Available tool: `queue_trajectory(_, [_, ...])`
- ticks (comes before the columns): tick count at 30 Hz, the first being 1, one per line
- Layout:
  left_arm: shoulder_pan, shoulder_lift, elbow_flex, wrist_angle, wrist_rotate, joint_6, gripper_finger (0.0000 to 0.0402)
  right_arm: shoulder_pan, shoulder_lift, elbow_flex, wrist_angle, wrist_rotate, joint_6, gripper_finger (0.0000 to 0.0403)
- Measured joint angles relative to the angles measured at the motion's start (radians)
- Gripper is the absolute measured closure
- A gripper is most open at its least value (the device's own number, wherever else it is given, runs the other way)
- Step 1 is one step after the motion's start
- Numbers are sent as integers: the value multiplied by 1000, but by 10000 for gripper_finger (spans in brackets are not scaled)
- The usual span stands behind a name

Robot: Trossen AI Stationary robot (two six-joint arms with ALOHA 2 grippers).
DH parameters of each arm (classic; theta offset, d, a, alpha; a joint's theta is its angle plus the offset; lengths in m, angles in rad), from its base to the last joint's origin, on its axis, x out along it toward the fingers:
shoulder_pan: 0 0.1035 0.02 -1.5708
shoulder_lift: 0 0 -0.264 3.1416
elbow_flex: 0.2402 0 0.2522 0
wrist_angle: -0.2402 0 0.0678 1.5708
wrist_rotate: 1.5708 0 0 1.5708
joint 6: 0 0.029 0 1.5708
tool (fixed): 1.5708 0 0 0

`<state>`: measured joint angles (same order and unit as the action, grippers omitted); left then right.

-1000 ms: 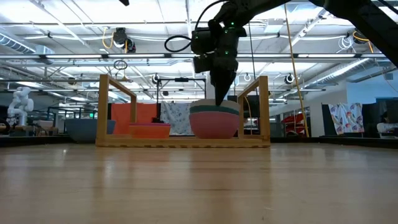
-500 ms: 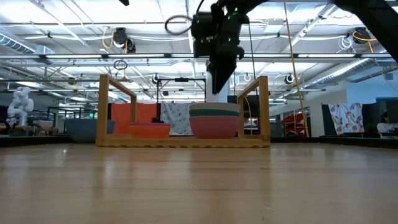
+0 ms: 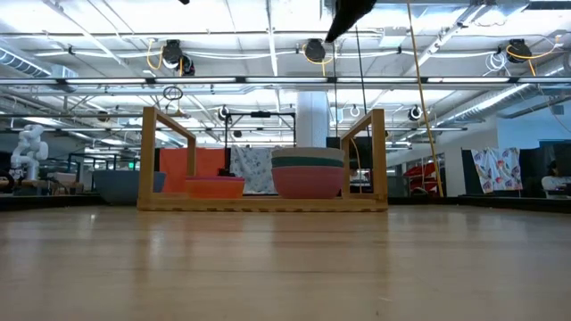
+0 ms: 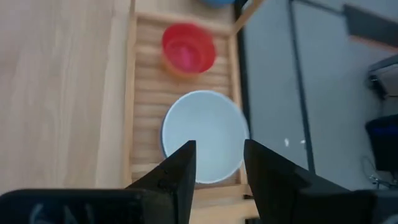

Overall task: Place and stack bowls onto a shelf
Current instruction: Stack the blue bowl onto the white bowl

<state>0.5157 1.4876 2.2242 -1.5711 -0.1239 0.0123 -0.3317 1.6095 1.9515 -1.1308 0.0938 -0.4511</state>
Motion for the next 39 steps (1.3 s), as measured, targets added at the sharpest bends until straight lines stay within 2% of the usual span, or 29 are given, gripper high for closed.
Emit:
queue_trajectory(6, [-2, 0, 0, 0, 10, 75, 394, 0, -125, 1, -1, 13, 48, 273])
queue_trajectory(15, [0, 0, 0, 0, -20, 111, 398, 0, -209, 1, -3, 12, 47, 273])
queue_trajectory(21, [11, 0, 0, 0, -195, 117, 397, 0, -210, 1, -3, 12, 47, 273])
queue_trajectory(23, [22, 0, 0, 0, -177, 101, 398, 0, -210, 1, -4, 12, 47, 273])
queue_trajectory(26, [21, -3, 0, 0, -86, 69, 399, 0, -210, 1, -26, 9, 47, 273])
queue_trajectory(29, [-11, -10, 0, 0, -33, 57, 398, 0, -220, 1, -113, 8, 47, 273])
queue_trajectory(35, [-142, -9, -60, 1, -31, 85, 397, 0, -235, 1, -411, 6, 103, 278])
queue_trajectory(37, [-198, -9, -97, 0, -29, 83, 397, 0, -241, -3, -443, -4, 131, 282])
queue_trajectory(39, [-254, -10, -135, 0, 1, 79, 397, 0, -266, -17, -422, -59, 147, 287])
